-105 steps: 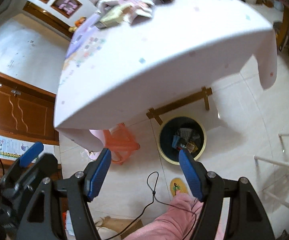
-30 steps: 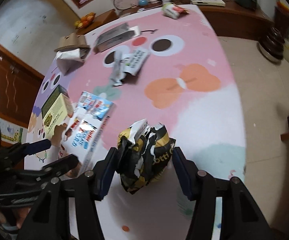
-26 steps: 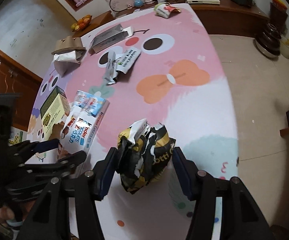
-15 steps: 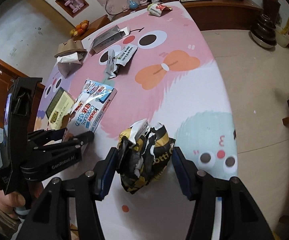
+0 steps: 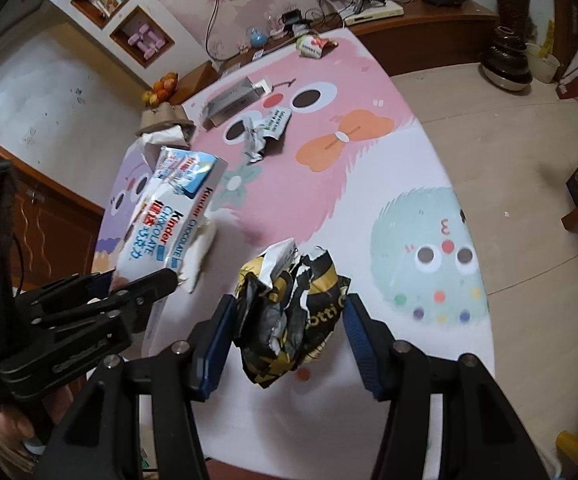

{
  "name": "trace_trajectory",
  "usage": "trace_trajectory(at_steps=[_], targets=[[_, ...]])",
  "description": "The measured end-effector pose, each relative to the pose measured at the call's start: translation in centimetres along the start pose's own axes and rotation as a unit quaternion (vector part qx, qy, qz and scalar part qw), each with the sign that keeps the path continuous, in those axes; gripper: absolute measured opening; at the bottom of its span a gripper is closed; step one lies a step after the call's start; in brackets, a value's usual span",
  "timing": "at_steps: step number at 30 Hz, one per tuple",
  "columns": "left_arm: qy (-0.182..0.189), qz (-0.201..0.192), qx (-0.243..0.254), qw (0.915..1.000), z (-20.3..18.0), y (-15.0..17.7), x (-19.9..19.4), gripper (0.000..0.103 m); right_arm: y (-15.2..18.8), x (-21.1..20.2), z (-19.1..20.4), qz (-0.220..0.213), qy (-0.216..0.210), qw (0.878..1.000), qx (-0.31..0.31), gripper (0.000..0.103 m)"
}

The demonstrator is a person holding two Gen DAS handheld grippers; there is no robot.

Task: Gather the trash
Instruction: 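Grasp the white Kinder chocolate box with the left gripper while the right gripper holds the wrapper, then carry wrapper and Kinder box over the trash bin and open both grippers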

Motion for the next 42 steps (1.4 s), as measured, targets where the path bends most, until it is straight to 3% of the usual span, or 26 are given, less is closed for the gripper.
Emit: trace_trajectory(at_steps=[8,16,20,27,33,42], targets=[[0.051,-0.052,0.037,0.9966,1.1,3.5,-7.9,0.037,3.9,-5.3,3.7,-0.056,0.028,0.998,0.015,0.054],[0.094,-0.086,0.077,0.9888,3.6,10.0,-14.4,0.037,10.6,-11.0,9.5,-0.111,0.044,0.992,0.048,0.054],[0.111,-0.067,0.088,0.9877,4.7,14.4,-15.9,0.037,14.8,-12.3,12.0,-0.11,0.044,0.99,0.07,0.054],[0.113,-0.028,0.107,0.9875,6.8,20.8,-17.4,0.038,21.7,-12.4,15.3,-0.066,0.053,0.993,0.079,0.055],[0.095,0.007,0.11,0.9894,8.3,24.8,-17.0,0.038,24.4,-12.0,16.3,-0.044,0.06,0.995,0.062,0.055],[0.075,0.048,0.128,0.9878,7.5,30.4,-14.8,0.038,28.3,-8.9,14.9,-0.002,0.047,0.994,0.101,0.054]])
Point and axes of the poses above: each gripper's, at about its wrist camera, not at the fingertips, and x roughly the way its jaws point, z to its left, y to its underside, the point moved 10 cm from there along x, roughly the way its jaws point, and after that the axes turned 10 degrees about -z, right-handed, at the moved point
